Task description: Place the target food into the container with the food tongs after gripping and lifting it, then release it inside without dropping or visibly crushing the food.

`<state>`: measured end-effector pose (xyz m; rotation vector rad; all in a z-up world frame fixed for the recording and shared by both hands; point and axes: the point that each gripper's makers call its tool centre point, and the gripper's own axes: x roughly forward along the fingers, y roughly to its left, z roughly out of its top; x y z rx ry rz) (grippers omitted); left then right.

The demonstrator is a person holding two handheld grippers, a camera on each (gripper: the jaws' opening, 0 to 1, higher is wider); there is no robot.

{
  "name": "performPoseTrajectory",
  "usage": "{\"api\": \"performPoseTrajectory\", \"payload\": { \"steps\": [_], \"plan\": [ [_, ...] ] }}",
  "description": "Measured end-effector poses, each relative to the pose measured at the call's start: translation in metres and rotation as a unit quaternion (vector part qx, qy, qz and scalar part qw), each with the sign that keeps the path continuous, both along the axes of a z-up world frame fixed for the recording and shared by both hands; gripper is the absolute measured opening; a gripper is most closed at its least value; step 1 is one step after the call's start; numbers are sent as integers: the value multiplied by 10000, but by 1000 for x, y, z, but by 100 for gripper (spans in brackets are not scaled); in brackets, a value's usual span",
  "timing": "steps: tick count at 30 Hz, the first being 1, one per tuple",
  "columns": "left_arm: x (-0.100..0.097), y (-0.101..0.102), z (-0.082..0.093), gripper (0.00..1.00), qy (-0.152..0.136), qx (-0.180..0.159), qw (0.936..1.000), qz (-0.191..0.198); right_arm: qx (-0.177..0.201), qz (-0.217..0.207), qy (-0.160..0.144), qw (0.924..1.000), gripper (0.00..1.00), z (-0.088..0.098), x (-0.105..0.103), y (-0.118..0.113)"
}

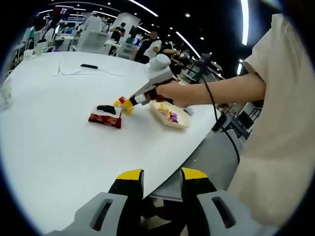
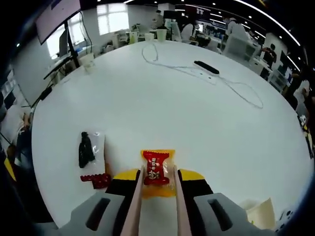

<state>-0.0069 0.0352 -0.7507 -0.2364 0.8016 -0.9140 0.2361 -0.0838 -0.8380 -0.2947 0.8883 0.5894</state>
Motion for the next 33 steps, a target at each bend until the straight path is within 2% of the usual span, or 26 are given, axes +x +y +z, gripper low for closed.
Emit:
{"api": "performPoseTrajectory", "payload": {
  "steps": [23,33],
  "plan": [
    [0,-1,0,28,7,-7,10000,-16,48,62,62,9999,26,-1,-2,3],
    [3,-2,2,28,-42,-16,10000,-45,104,64,196,9997,24,3,-3,6]
  ]
}}
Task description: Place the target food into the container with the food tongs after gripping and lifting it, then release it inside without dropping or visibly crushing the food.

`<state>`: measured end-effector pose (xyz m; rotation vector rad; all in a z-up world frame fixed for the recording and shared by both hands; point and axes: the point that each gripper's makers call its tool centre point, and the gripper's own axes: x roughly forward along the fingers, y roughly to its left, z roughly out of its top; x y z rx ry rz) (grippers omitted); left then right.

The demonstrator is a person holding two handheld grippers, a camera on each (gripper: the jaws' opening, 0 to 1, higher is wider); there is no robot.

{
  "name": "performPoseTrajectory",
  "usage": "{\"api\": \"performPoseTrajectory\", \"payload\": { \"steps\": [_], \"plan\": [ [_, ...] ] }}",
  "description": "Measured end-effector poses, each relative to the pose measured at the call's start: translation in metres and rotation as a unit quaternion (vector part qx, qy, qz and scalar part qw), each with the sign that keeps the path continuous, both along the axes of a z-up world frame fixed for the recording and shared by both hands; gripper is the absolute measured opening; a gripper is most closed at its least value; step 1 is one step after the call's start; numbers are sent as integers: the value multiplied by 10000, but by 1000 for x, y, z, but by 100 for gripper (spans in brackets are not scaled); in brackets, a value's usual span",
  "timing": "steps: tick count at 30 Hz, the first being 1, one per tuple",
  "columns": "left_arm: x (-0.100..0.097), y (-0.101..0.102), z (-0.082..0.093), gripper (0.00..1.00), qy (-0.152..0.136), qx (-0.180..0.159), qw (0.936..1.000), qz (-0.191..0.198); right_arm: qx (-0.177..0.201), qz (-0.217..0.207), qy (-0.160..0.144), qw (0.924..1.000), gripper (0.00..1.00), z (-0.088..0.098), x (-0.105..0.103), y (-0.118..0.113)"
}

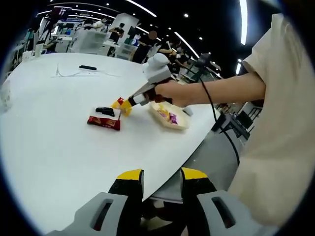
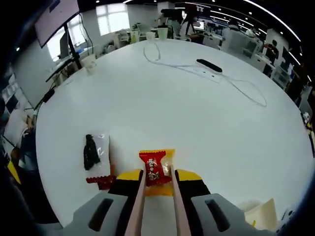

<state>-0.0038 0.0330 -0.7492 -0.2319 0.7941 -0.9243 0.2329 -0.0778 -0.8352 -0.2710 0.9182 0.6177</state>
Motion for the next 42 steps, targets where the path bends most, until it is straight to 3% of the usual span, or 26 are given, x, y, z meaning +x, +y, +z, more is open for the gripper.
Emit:
{"api": "performPoseTrajectory", "payload": {
  "steps": [28,42],
  "plan": [
    [-1,-5,10,29,-212,31,9998,-34,243,-97,203,9995,23,19,-13,-6],
    [-6,-12,23,29,-444,85,9990,-52,447,-81,196,9988,23,39,-25,-10]
  ]
}}
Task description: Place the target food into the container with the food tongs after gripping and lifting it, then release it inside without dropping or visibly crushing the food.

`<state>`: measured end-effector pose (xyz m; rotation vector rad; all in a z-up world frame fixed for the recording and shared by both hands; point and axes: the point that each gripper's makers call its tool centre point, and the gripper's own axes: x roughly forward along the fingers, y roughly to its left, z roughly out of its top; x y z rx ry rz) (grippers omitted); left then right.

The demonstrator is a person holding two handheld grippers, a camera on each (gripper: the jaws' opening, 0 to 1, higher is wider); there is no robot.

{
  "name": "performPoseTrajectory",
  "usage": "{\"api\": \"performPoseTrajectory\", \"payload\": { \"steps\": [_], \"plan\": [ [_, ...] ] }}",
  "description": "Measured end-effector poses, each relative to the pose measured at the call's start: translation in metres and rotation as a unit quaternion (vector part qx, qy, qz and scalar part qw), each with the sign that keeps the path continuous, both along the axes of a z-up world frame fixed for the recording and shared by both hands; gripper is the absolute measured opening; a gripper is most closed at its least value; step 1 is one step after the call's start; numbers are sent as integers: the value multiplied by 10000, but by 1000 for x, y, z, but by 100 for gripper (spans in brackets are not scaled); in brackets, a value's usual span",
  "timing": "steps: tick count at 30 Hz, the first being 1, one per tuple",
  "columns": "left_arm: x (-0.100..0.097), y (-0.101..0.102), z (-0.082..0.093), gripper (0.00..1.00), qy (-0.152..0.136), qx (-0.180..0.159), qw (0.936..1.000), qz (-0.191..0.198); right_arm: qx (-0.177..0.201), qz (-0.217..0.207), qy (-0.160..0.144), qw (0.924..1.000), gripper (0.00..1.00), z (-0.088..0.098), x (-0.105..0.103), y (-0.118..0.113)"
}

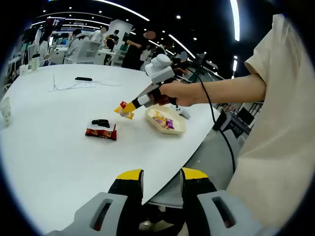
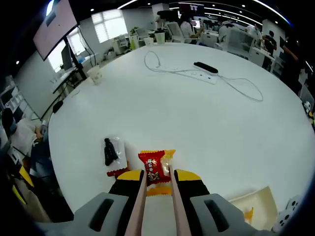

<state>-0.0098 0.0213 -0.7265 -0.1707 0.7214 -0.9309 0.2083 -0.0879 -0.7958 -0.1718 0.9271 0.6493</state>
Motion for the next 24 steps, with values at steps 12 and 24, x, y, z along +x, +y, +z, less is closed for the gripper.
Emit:
{"api": "performPoseTrajectory", "payload": {
  "steps": [12,24],
  "plan": [
    [-9,-6,10,28,-134,16,9999,9,71,118,-13,9999,23,9,-3,3],
    [-11,-13,14,28,-199,-49,9998,-35,154,101,-30,9998,23,21,-6,-2]
  ]
}}
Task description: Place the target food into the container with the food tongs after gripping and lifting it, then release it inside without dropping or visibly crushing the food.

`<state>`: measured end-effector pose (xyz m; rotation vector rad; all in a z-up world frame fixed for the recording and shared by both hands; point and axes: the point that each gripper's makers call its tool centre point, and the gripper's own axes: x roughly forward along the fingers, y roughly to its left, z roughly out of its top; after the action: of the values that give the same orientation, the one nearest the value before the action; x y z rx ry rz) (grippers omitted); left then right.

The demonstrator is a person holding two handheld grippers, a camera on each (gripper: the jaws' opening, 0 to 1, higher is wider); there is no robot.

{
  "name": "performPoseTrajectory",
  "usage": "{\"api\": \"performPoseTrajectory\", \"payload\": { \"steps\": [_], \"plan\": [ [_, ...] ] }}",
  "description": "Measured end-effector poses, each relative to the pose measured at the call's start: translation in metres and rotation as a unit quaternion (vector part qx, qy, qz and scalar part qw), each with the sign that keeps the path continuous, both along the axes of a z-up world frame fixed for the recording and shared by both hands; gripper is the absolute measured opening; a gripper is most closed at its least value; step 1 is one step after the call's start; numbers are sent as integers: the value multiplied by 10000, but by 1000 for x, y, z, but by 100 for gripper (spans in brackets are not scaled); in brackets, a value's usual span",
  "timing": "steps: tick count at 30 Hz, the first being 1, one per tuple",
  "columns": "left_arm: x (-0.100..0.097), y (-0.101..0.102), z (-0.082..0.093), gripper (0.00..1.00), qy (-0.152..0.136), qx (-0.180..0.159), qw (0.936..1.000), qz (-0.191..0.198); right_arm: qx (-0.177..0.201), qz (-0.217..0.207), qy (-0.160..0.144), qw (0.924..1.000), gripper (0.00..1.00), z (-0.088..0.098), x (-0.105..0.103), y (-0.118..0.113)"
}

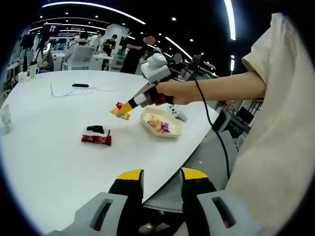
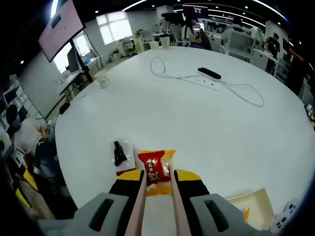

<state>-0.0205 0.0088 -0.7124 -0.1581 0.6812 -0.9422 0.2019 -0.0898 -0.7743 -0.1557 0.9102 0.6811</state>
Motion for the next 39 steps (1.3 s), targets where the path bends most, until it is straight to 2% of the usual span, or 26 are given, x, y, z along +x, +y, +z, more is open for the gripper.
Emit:
{"api": "performPoseTrajectory", "payload": {
  "steps": [6,10,13,20,30,39],
  "plan": [
    [-1,-2,0,28,-21,1,10000,-48,6,-35,-40,10000,23,5,-1,-4],
    [0,-8,11,28,-235,86,9996,-156,36,-36,-126,9999,23,13,-6,-9],
    [0,-10,12,28,-279,83,9995,-152,60,-49,-147,9999,23,17,-8,-10],
    [-6,-17,13,28,-316,75,9993,-165,96,-64,-205,9997,23,23,-9,-16],
    [-5,-15,19,28,-373,61,9993,-48,157,-35,-240,9996,23,30,-13,-15],
    [-15,-20,18,28,-334,1,9994,-57,217,-45,-308,9993,23,39,-13,-13]
  ]
}}
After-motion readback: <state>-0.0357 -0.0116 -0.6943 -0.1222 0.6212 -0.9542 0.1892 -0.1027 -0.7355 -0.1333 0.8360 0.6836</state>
